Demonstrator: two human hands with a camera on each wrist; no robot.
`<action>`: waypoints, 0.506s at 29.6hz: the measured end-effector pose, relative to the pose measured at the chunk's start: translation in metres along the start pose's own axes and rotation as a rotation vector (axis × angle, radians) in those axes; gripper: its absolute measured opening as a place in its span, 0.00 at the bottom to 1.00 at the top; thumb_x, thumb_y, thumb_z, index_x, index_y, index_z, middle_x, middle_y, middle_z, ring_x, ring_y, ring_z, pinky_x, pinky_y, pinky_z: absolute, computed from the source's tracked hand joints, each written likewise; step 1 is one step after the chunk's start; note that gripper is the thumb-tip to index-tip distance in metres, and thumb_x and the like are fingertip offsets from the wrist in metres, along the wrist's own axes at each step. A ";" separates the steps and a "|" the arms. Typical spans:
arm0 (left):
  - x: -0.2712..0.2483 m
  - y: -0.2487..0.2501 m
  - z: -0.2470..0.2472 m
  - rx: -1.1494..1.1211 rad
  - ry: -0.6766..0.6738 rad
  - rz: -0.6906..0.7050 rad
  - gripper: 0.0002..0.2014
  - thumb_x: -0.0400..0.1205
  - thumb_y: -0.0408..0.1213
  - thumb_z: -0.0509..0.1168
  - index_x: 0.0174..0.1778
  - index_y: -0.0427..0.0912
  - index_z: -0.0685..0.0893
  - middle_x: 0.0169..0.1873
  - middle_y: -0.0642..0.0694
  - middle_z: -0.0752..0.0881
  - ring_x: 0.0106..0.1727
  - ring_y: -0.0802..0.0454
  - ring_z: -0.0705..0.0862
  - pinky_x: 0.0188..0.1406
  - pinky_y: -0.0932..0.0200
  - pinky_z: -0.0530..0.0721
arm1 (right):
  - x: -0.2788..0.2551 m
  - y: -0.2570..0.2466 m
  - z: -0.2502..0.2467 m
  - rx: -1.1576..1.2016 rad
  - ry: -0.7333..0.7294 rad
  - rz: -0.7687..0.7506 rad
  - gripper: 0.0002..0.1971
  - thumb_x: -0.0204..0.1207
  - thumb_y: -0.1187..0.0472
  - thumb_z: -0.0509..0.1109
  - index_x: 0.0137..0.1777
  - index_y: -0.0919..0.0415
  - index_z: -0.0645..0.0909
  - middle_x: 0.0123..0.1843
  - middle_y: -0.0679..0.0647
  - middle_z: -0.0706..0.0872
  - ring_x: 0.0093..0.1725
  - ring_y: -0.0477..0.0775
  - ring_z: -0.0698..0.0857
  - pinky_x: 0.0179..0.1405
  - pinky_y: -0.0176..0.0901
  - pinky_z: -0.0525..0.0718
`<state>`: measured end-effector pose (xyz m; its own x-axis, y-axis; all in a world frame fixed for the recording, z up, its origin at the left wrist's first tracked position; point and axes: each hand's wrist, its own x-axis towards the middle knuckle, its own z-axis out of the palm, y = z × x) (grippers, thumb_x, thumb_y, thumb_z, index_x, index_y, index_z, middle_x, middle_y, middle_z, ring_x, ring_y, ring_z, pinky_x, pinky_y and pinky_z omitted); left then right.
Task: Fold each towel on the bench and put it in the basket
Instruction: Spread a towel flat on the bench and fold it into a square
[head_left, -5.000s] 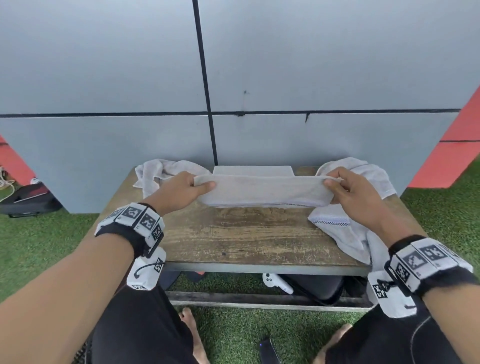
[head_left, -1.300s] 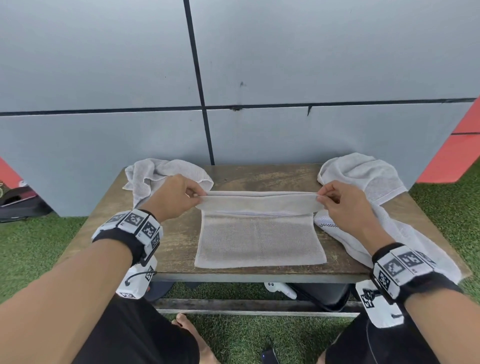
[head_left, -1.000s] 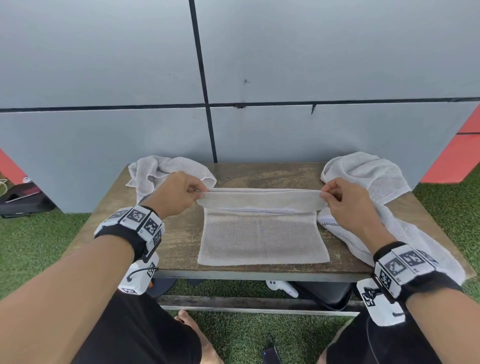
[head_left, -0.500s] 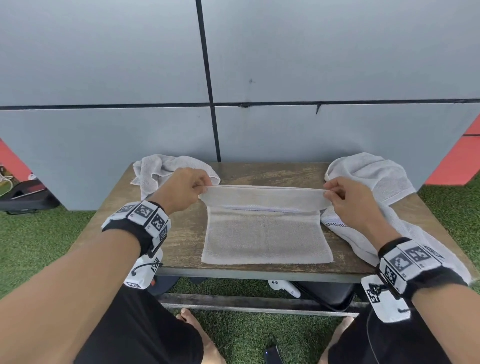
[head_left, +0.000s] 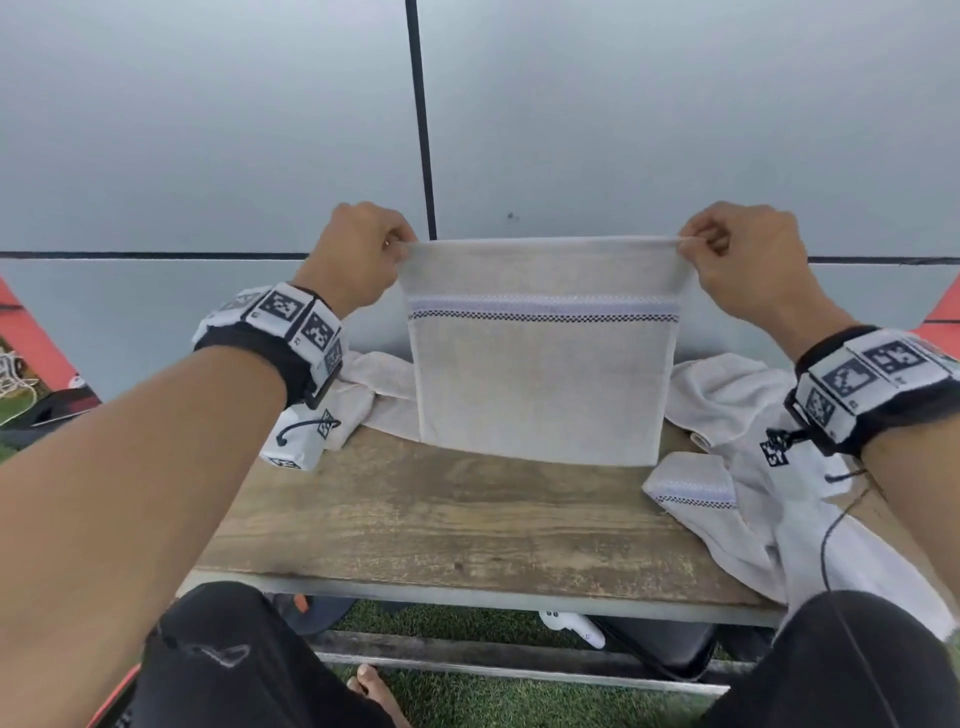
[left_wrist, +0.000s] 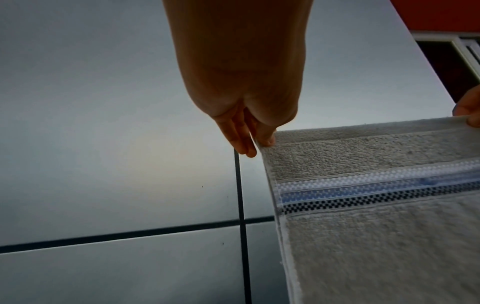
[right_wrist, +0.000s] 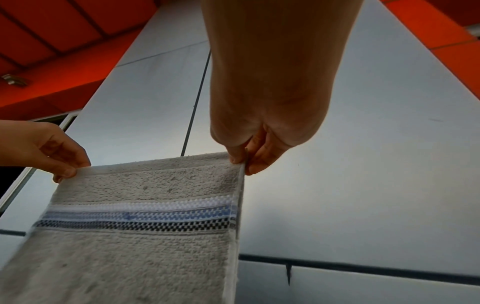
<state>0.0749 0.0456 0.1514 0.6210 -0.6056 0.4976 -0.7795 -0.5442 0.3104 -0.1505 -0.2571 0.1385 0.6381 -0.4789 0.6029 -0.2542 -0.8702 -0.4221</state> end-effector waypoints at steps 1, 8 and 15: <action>0.002 0.001 -0.003 -0.014 0.025 0.007 0.09 0.83 0.26 0.65 0.51 0.34 0.90 0.44 0.37 0.90 0.41 0.42 0.86 0.45 0.54 0.84 | 0.002 -0.002 -0.002 0.010 0.030 -0.008 0.06 0.80 0.63 0.70 0.52 0.63 0.88 0.43 0.53 0.87 0.42 0.54 0.84 0.55 0.40 0.81; -0.049 -0.023 0.026 -0.080 -0.064 -0.029 0.10 0.82 0.24 0.64 0.48 0.38 0.90 0.42 0.42 0.91 0.44 0.44 0.86 0.50 0.51 0.84 | -0.054 0.020 0.022 0.124 -0.124 -0.013 0.03 0.80 0.65 0.72 0.49 0.58 0.87 0.41 0.51 0.87 0.40 0.52 0.84 0.44 0.22 0.76; -0.147 -0.045 0.069 -0.149 -0.617 -0.090 0.10 0.82 0.31 0.70 0.42 0.53 0.86 0.40 0.53 0.88 0.41 0.60 0.84 0.50 0.61 0.81 | -0.150 0.048 0.038 0.298 -0.761 0.124 0.05 0.80 0.66 0.74 0.46 0.56 0.87 0.44 0.54 0.91 0.45 0.49 0.89 0.47 0.31 0.83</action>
<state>0.0245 0.1184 0.0083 0.5833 -0.8084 -0.0799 -0.6976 -0.5488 0.4606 -0.2306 -0.2230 0.0022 0.9629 -0.2672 -0.0379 -0.2204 -0.6975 -0.6819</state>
